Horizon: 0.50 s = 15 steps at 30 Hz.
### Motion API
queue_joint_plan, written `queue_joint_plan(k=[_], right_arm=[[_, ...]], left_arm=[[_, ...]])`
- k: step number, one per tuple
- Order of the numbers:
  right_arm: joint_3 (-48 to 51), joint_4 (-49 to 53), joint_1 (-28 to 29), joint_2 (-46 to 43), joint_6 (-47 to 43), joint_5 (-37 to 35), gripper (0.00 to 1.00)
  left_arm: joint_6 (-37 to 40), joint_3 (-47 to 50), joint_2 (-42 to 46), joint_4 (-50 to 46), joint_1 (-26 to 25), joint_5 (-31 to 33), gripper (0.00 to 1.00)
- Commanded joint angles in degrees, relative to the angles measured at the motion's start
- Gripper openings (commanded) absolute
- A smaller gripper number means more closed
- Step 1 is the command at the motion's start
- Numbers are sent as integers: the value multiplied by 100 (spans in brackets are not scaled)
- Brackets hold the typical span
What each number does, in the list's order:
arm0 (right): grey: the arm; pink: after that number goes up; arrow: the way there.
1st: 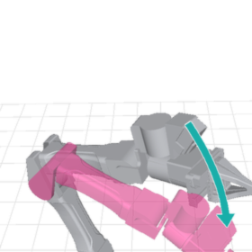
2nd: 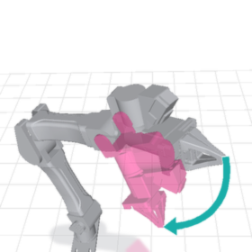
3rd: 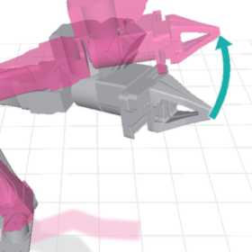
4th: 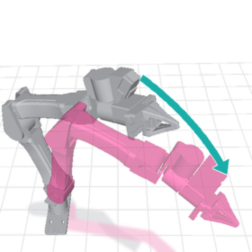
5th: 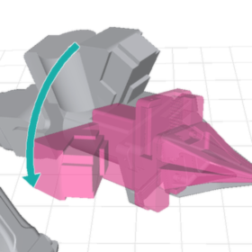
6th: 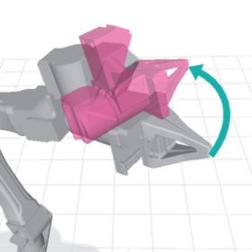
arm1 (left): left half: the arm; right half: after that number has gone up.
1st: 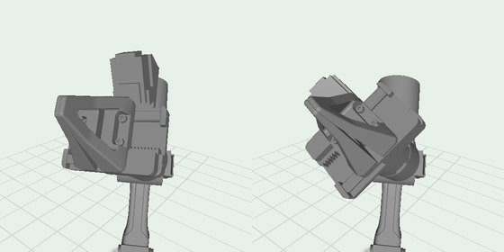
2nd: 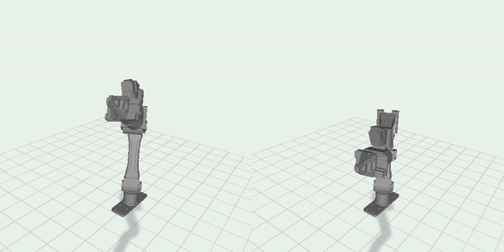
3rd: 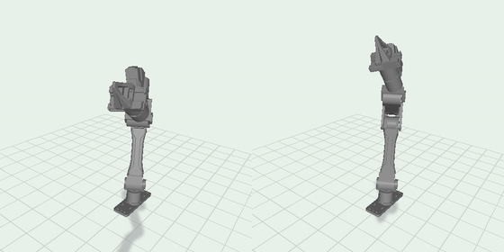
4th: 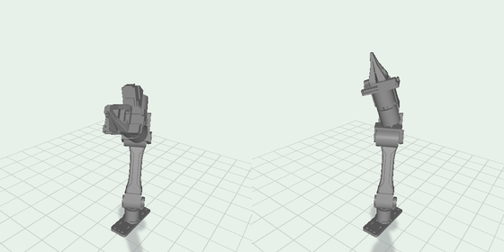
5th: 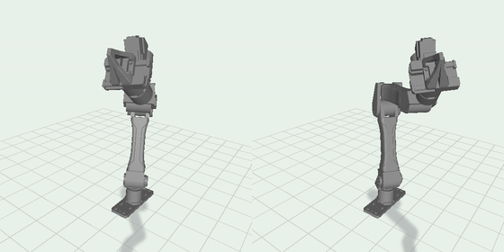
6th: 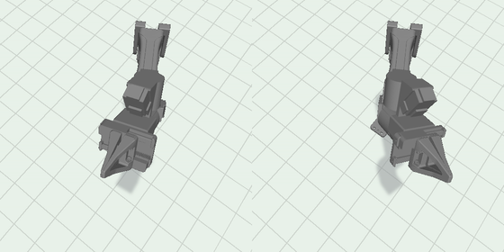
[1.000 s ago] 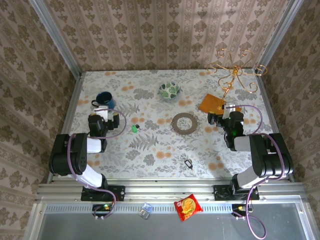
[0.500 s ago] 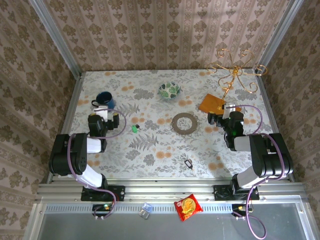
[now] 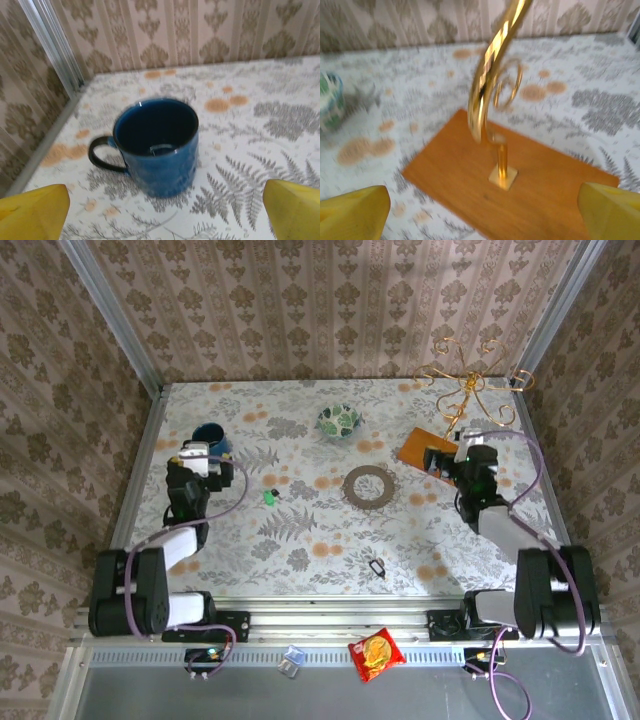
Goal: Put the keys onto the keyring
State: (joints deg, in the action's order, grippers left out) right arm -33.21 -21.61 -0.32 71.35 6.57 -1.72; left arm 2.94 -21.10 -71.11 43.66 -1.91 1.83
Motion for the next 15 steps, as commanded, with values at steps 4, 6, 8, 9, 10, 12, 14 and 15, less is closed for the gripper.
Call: queue_joint_plan(k=[4,6,8,9,10,12,14,15], right_arm=[[-494,2512,171,-648,1615,-99,90],[-567,2947,235,-746,2039,-46,87],[-648,3377,318,-793,2345,143,84],[-687,3563,372,-798,2425,205,84],[-735,3760,461,-807,2462,260,83],[-832,4091,670,-816,2448,317,81],[-908,4362,969,-809,2340,317,80],[-936,4454,1107,-798,2292,292,79]], left_arm=[[-522,-506,985,-1833,-77,-442,98],[-713,-647,1144,-2220,-129,-596,98],[-934,-749,1270,-2529,-267,-689,97],[-1006,-756,1321,-2598,-358,-703,96],[-1056,-751,1365,-2651,-500,-680,95],[-1128,-695,1428,-2678,-835,-504,95],[-1187,-652,1455,-2706,-1276,-318,94],[-1231,-646,1424,-2704,-1474,-231,94]])
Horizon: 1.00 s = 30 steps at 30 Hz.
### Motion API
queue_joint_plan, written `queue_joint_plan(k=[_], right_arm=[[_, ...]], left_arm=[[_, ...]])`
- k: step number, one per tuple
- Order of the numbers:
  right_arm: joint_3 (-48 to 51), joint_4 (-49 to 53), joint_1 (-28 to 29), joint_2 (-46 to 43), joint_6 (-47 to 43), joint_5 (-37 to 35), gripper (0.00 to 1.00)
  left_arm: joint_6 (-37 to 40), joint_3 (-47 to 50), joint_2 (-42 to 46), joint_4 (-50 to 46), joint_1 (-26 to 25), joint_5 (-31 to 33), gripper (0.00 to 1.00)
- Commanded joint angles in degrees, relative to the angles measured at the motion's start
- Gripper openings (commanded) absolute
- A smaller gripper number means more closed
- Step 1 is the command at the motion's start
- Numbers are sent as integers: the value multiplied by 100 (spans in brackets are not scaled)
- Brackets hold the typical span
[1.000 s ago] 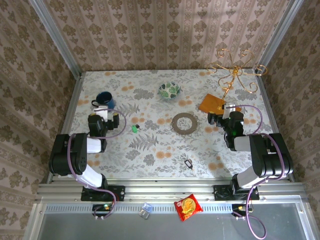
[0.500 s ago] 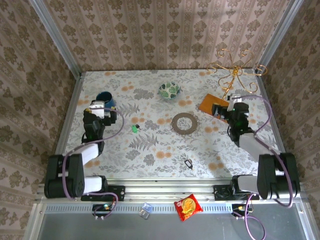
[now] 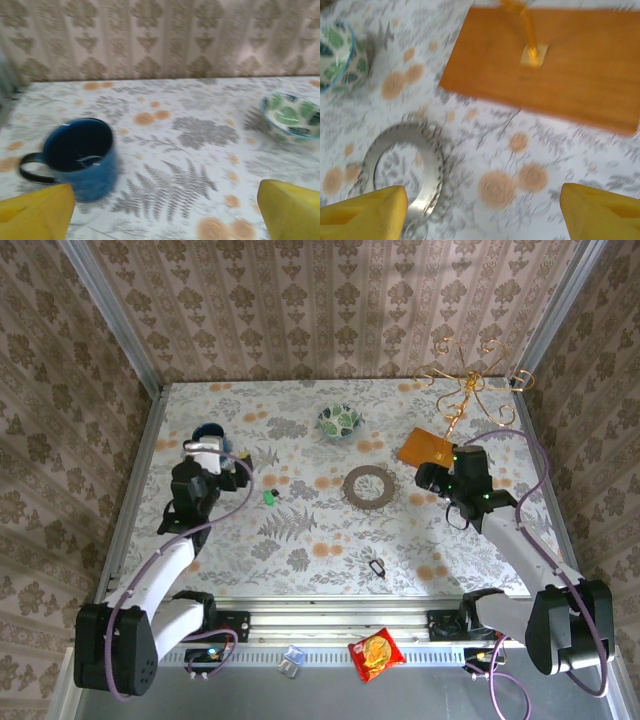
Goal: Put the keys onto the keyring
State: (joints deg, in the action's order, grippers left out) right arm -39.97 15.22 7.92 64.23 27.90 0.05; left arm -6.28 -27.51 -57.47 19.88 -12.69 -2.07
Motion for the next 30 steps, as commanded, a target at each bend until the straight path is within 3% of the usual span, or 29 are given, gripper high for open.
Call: queue_joint_plan(k=[1,8,18,23,27,30], right_arm=[[-285,880,437,-56,95,106,79],[-669,1249,1224,543,-247,-8,74],[-1376,1387,1656,1730,-151,-332,65],[-1582,1377,1766,2136,13,-277,53],[-1696,1384,1907,2418,-23,-287,42],[-1865,1522,2080,2674,-119,-414,41]], left_arm=[[-329,0,32,-322,-627,228,94],[-819,44,-537,131,-2014,840,93],[-1720,-79,-1843,1017,-3264,1263,88],[-1832,-145,-2197,1294,-3692,1543,88],[-1960,-174,-2320,1291,-3749,1728,88],[-1972,-174,-2297,1268,-3744,1864,88]])
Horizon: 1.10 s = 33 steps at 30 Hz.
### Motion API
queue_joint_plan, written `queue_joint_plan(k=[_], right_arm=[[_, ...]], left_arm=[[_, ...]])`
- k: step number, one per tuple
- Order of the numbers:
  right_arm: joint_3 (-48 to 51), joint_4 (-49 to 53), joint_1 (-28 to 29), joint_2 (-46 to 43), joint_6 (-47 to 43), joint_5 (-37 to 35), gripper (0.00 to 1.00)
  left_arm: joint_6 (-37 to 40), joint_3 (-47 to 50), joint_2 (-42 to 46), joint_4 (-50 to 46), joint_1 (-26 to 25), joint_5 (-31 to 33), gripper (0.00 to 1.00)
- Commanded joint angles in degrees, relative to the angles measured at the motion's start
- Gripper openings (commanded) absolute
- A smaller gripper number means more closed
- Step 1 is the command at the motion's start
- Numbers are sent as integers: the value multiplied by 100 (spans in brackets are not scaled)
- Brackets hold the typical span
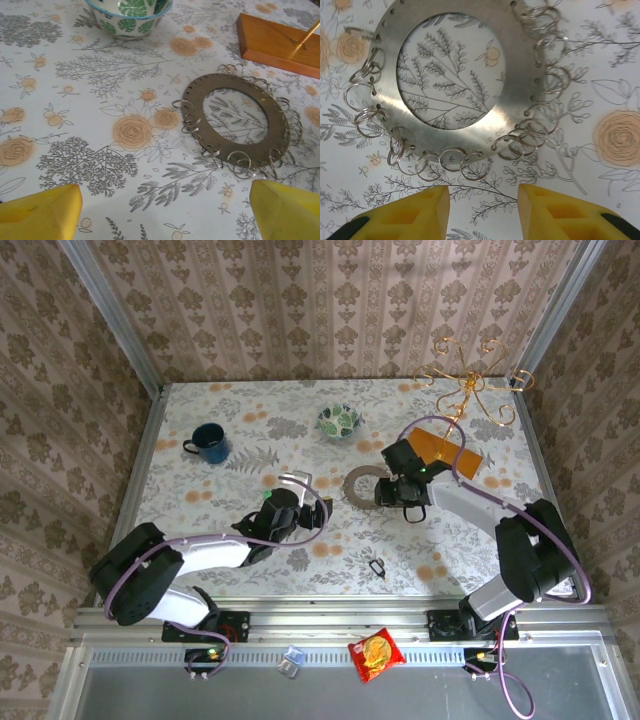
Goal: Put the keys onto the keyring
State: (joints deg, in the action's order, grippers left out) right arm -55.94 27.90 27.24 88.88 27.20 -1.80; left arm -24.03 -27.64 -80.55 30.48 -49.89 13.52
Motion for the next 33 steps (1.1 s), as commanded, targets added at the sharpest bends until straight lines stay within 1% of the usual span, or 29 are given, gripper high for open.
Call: queue_joint_plan(k=[1,3,8,12,25,33], right_arm=[[-325,253,203,292,-66,-304,41],[-466,532,309,479,-83,-491,41],[-692,718,589,882,-83,-850,40],[-829,865,701,1117,-132,-1025,39],[-1040,964,765,1561,-214,-1165,33],[-1166,1134,787,1650,-295,-1483,24]], left_arm=[[-191,-152,21,197,-28,330,88],[-189,-146,40,182,-24,391,88],[-216,-137,40,125,-24,510,88],[-239,-127,36,119,-26,553,88],[-349,-137,-3,143,-27,626,87],[-418,-161,-29,147,-25,675,87]])
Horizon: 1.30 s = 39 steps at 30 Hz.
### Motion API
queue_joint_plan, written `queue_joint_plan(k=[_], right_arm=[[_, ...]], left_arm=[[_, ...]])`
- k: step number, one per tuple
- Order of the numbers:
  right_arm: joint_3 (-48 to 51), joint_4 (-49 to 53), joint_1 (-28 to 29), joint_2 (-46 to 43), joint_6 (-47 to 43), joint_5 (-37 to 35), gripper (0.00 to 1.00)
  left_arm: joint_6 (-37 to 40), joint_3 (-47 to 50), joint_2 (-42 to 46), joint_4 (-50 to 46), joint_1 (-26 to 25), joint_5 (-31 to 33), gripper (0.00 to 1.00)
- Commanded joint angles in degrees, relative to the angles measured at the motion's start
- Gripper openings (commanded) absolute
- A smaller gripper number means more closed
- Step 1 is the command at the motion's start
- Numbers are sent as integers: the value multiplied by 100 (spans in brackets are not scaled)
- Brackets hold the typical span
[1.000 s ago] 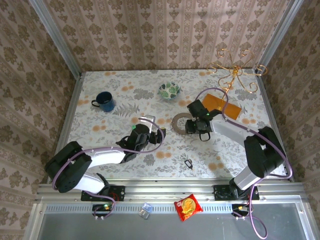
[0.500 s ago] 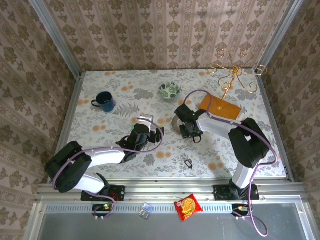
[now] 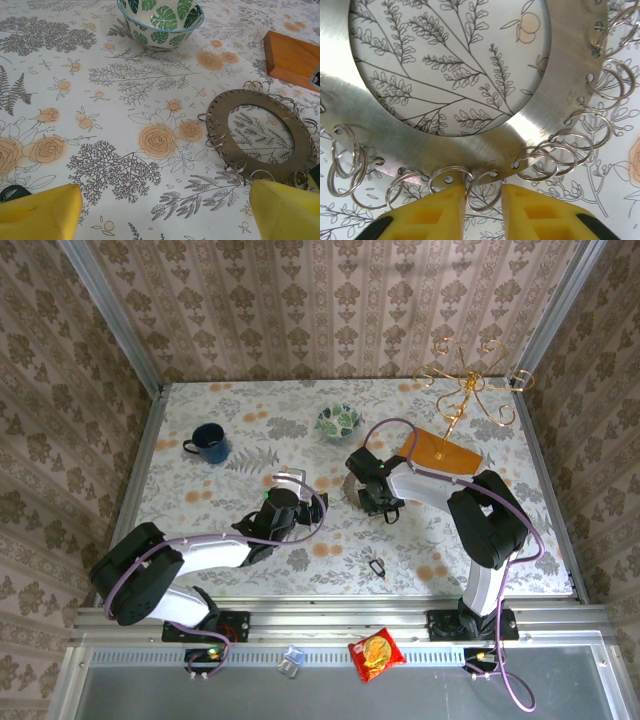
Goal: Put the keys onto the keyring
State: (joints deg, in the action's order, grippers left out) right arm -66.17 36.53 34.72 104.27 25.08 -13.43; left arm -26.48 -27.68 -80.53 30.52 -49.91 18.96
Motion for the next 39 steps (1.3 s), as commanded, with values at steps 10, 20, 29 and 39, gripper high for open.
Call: queue_joint_plan(k=[10,20,29,39], right_arm=[[-175,344,66,178,-143,-416,24],[-273,517,101,332,-263,-550,26],[-341,636,180,295,-417,-1046,13],[-331,639,193,-57,-458,-396,0]], left_arm=[[-200,-167,-23,122,-21,147,86],[-200,-181,-24,94,-19,167,86],[-215,-185,-2,77,-27,222,86],[-191,-158,106,-1,-23,341,86]])
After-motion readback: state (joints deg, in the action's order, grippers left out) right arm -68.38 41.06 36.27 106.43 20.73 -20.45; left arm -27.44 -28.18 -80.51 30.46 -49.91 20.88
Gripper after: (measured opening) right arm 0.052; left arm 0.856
